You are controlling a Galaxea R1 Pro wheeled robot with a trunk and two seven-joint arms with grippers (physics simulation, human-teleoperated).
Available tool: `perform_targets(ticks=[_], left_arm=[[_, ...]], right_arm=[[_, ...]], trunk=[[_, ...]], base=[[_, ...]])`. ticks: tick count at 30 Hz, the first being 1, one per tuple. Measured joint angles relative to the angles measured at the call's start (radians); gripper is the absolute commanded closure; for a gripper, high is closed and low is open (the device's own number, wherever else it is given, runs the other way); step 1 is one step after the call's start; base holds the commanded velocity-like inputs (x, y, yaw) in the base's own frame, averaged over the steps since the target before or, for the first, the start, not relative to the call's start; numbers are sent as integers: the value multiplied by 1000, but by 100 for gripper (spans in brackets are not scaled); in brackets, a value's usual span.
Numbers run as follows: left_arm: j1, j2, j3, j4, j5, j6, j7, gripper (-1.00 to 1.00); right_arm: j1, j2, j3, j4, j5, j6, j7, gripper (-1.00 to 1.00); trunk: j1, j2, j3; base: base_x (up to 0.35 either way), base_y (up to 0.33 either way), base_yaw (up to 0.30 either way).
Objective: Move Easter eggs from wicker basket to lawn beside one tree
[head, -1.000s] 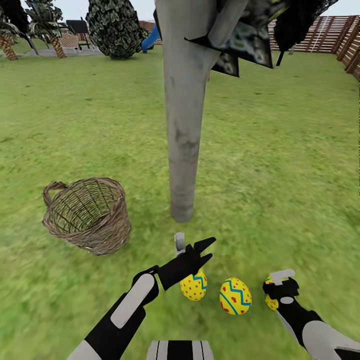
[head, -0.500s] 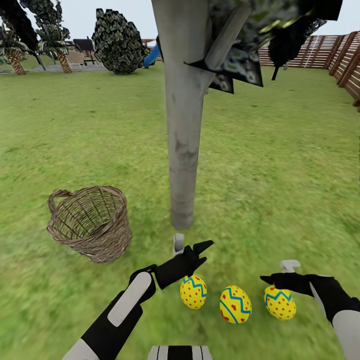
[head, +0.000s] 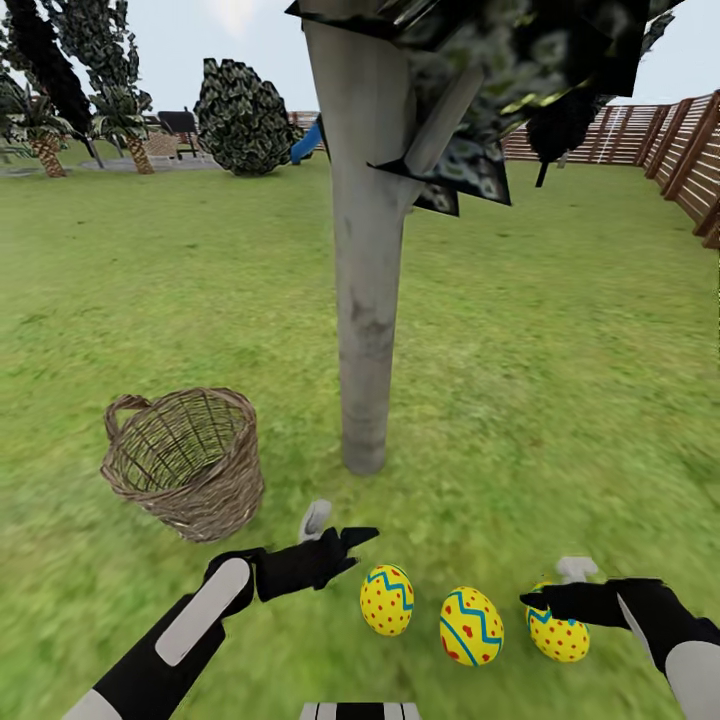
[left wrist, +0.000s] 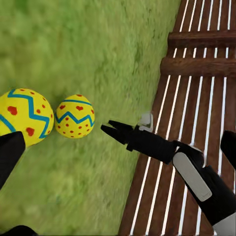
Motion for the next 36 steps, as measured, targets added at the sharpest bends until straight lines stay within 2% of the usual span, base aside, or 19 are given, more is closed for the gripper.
perform_targets(ticks=[4,9,11,12,15,18,25,30,33,36], left_arm=[[13,23,-5,2,0,3,5,-100],[30,70,-94,2,-7,0,45,-100],[31,85,-115,3,-10,-3,61,-100],[33,93,-125,26,-14,-7,83,-100],[33,96,-129,81,-22,-9,94,-100],[33,98,-130,153,-62,-12,97,-100],[33,97,-129,219,-129,-17,98,-100],[34,93,-129,323,-206,-85,99,-100],[34,89,-128,381,-236,-101,99,-100],[33,86,-128,439,-246,-128,99,-100]], right_arm=[[7,-1,0,66,19,-6,0,-100],[29,4,0,149,30,-32,-4,-100],[41,5,0,158,36,-41,-6,-100],[53,6,1,163,58,-53,-7,-100],[58,7,0,165,81,-62,-9,-100],[68,8,0,166,91,-65,-9,-100],[75,9,0,167,96,-68,-11,-100],[95,9,1,181,95,-96,-18,-100],[102,10,0,220,96,-99,-23,-100],[103,10,0,252,100,-103,-24,-100]], trunk=[[-2,1,15],[-4,2,35],[-5,3,43],[-5,3,46],[-7,4,58],[-8,4,70],[-11,6,97],[-13,7,116],[-20,18,127],[-32,39,136]], base=[[0,0,0],[0,0,0],[0,0,0],[0,0,0],[0,0,0],[0,0,0],[0,0,0],[0,0,0],[0,0,0],[0,0,0]])
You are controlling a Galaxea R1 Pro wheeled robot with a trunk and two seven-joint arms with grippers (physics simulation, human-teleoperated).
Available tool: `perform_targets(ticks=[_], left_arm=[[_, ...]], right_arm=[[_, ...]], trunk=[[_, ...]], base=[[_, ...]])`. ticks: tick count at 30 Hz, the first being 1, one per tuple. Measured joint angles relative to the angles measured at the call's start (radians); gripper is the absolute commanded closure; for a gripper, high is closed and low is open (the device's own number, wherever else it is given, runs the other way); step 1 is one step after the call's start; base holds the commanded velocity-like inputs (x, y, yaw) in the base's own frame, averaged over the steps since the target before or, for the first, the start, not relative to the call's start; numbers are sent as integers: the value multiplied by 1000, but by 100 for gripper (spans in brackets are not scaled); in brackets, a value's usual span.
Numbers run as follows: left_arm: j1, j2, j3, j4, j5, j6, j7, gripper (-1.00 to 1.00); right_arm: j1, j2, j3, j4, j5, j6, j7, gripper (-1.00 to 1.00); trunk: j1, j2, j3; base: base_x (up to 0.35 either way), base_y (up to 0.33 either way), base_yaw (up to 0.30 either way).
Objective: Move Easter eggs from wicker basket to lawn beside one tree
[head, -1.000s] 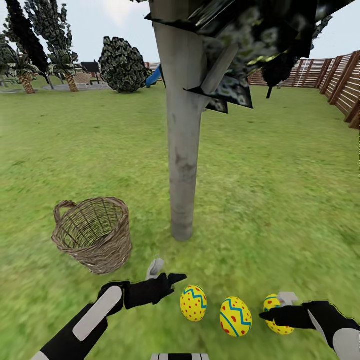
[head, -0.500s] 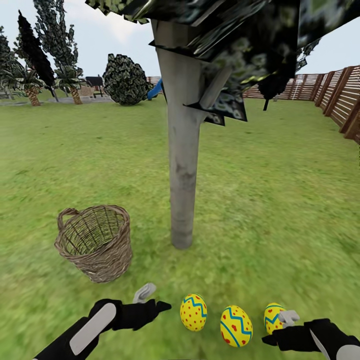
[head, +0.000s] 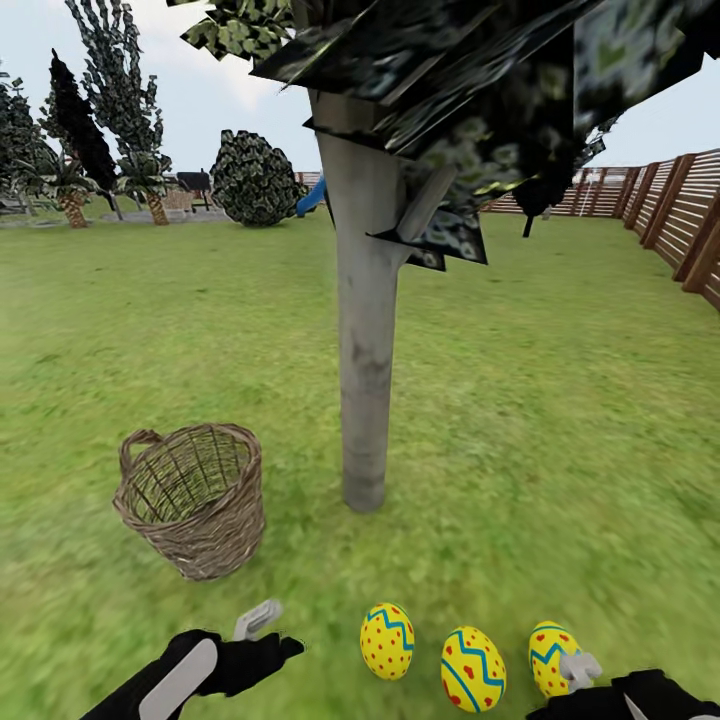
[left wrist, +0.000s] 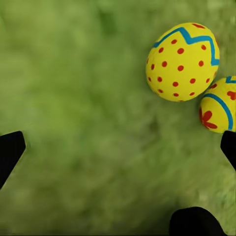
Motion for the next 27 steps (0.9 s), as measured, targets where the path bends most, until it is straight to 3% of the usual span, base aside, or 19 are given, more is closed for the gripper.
perform_targets(ticks=[5,9,12,19,27], left_arm=[[0,-34,2,111,-53,-64,1,-100],[0,-109,6,248,-138,-125,2,-100],[0,-142,7,313,-161,-150,2,-100],[0,-152,8,353,-166,-161,3,-100],[0,-152,10,410,-166,-208,2,-100]], right_arm=[[4,0,0,45,2,-70,-39,-100],[9,2,0,97,-1,-157,-177,-100],[11,8,0,133,-1,-210,-229,-100],[37,24,0,145,-8,-244,-281,-100],[69,81,0,145,-4,-282,-391,-100]], trunk=[[-19,35,16],[-34,63,28],[-46,84,38],[-73,133,60],[-104,189,85]], base=[[0,0,0],[0,0,0],[0,0,0],[0,0,0],[0,0,0]])
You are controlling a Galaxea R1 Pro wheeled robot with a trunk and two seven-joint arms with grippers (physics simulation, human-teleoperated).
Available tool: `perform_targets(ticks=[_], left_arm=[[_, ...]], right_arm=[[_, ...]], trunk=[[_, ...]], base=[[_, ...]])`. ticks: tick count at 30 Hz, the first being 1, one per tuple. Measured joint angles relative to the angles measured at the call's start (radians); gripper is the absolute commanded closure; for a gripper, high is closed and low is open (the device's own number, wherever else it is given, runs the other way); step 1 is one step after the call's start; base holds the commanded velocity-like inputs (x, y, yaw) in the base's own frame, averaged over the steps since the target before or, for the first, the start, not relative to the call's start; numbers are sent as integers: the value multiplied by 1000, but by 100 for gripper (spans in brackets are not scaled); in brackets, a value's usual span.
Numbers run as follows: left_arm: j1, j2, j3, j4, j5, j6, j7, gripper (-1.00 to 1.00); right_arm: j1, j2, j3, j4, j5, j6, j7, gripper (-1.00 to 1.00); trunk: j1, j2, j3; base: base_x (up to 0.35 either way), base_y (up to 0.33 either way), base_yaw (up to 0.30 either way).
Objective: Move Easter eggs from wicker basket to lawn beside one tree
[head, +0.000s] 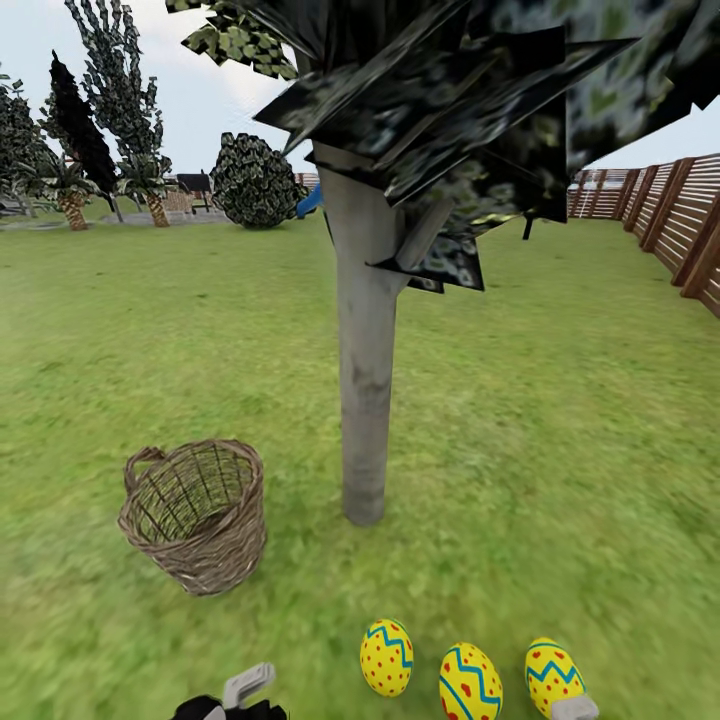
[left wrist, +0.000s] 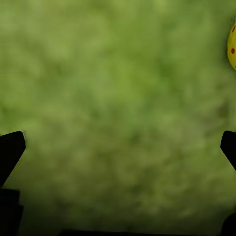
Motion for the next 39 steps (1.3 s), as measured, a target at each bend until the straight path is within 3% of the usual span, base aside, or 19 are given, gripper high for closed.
perform_targets(ticks=[6,16,23,35,39], left_arm=[[0,4,2,45,0,-8,1,-100],[0,-3,-1,166,0,-23,2,-100],[2,-16,-1,267,2,-104,1,-100],[26,-43,-1,282,1,-112,1,-100],[40,-53,-1,282,1,-112,1,-100]], right_arm=[[14,18,0,1,1,-12,-41,-100],[50,25,0,3,0,-13,-51,-100],[56,41,0,4,-1,-13,-63,-100],[57,44,0,4,-7,-13,-63,-100],[57,55,0,4,-6,-12,-64,-100]], trunk=[[-23,42,19],[-61,112,50],[-88,161,72],[-134,245,97],[-149,273,103]], base=[[0,0,0],[0,0,0],[0,0,0],[0,0,0],[0,0,0]])
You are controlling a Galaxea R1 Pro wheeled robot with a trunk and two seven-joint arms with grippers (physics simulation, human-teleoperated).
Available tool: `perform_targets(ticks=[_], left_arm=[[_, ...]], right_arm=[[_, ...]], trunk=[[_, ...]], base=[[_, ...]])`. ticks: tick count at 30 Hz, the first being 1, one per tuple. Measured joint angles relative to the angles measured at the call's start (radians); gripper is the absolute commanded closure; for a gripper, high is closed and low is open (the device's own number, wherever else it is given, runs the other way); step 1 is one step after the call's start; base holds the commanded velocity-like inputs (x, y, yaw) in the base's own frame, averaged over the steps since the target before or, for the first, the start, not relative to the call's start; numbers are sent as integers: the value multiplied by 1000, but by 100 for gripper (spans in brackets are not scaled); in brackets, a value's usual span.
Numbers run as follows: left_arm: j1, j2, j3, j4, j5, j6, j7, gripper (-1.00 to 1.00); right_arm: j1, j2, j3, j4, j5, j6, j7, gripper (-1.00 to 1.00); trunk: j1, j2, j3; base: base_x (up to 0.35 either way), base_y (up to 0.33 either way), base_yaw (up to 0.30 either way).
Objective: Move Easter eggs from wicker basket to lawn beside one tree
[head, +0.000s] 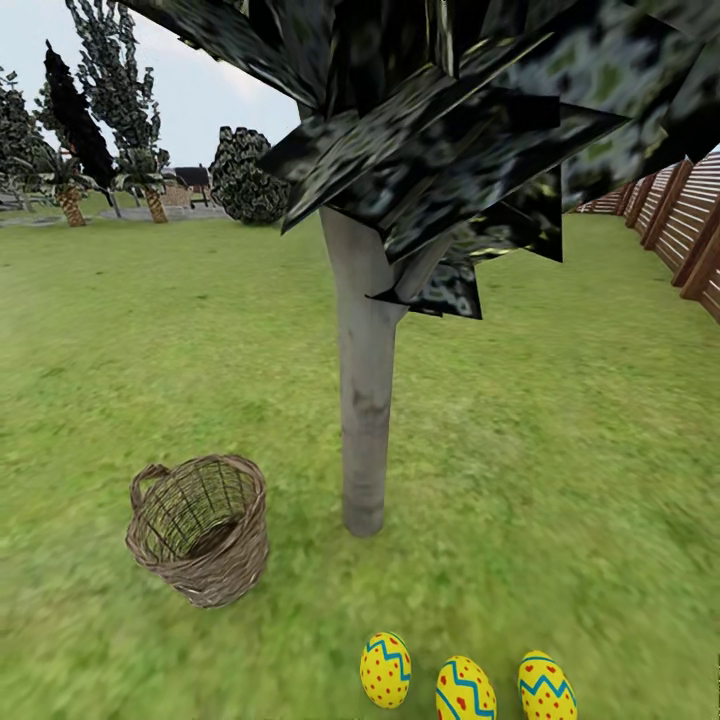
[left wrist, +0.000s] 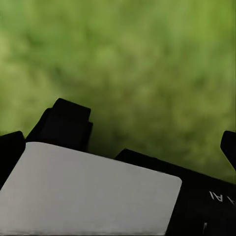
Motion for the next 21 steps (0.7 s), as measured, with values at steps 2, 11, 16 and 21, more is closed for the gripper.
perform_targets(ticks=[2,11,16,21], left_arm=[[3,0,0,0,0,0,0,-100],[21,-1,0,0,0,-1,0,-100],[33,0,0,18,0,-2,0,-100],[36,-1,0,41,1,-47,4,-100]], right_arm=[[0,5,0,0,0,1,0,-100],[7,9,0,7,5,-1,1,-100],[8,10,0,8,5,-1,1,-100],[8,10,0,8,5,-1,1,-100]], trunk=[[-8,14,4],[-42,77,30],[-61,112,46],[-81,147,62]], base=[[0,0,0],[0,0,0],[0,0,0],[0,0,0]])
